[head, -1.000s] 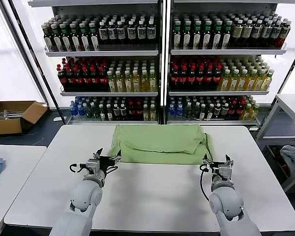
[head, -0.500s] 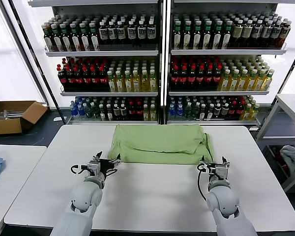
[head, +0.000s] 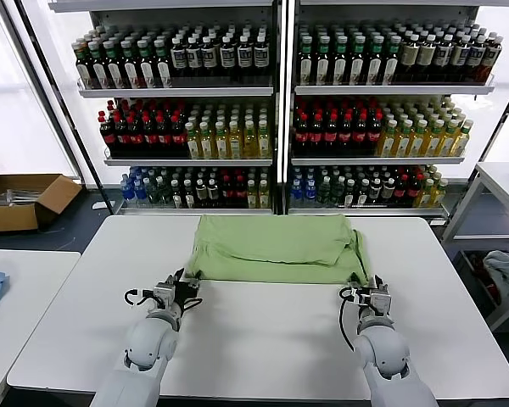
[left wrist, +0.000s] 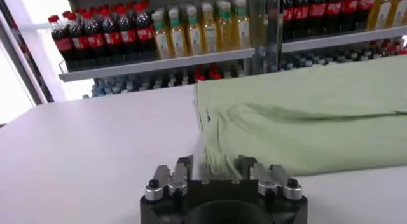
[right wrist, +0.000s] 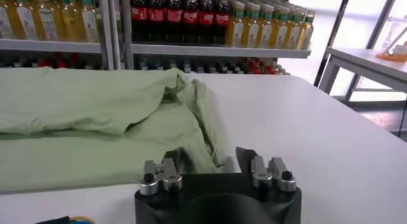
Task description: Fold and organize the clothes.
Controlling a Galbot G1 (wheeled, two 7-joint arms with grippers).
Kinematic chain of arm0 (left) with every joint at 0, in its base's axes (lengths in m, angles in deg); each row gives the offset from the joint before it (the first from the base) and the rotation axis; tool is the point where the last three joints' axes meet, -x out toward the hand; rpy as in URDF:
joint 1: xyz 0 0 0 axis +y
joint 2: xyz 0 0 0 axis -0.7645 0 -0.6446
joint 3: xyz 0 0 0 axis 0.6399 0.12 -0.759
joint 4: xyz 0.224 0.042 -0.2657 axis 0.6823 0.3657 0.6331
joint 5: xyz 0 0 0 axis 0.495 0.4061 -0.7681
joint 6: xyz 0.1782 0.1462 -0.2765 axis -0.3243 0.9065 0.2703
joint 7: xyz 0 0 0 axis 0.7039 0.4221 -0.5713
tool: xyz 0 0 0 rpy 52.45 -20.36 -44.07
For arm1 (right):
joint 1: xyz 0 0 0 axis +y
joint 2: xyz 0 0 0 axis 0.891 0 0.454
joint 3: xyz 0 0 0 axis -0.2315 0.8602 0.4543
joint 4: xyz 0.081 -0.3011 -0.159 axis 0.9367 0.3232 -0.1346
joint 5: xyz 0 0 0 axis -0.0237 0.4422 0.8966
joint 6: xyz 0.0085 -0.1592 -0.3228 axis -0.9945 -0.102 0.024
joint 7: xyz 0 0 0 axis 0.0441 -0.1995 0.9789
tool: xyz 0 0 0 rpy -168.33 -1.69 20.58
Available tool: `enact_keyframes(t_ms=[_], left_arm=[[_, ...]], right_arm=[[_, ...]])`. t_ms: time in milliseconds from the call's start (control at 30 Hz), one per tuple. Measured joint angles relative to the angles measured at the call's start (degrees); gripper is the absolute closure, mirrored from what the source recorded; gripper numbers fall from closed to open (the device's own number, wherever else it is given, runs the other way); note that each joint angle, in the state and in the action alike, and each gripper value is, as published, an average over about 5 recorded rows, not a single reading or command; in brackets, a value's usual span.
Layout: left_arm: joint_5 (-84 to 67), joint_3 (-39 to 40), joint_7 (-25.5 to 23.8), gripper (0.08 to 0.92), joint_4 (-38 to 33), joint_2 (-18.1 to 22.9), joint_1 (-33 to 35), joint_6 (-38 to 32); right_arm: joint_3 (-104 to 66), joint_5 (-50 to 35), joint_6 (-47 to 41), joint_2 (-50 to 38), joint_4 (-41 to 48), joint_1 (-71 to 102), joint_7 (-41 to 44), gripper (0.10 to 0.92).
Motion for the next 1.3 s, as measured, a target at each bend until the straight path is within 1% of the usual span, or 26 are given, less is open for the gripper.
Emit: enact_keyframes(t_ms=[233,300,367,433,633,900,1100,1300], left_arm=[[0.4,0.0,-0.3,0.813,0.7,0.1,-0.2,-0.1],[0.6,-0.1,-0.4,0.861,0.8,0.1,-0.1,-0.2],[0.8,-0.1,-0.5,0.901,0.6,0.1,0.2,-0.4],[1.0,-0.2,-0.5,0.914,0.3,0.1,0.5,-0.6],[1.7,-0.2,-0.3,0.916,-1.7,-0.4,2.1,-1.4],[1.7,-1.0,0.4,0.916,-8.9,-1.8,6.2,-1.7],[1.4,-2.3,0.8,0.916,-17.0,-3.8,12.5,-2.3],[1.4,-4.1,1.4,0.916,-25.0,-5.8,20.9,-2.9]], right_arm=[[0.0,0.3,0.3,0.1,-0.2,1.0,0.6,0.827],[0.0,0.3,0.4,0.1,-0.4,1.3,0.8,0.876],[-0.1,0.3,0.4,0.0,-0.7,1.6,0.9,0.899],[-0.1,0.3,0.5,0.0,-1.3,2.1,0.9,0.907],[0.0,0.6,0.2,-0.1,-4.9,4.2,0.7,0.907],[0.6,2.4,-0.3,0.8,-14.9,10.5,-1.0,0.907],[0.6,5.1,-0.4,1.4,-22.1,18.0,-3.0,0.907],[0.8,8.7,0.4,1.5,-26.1,26.2,-4.9,0.907]])
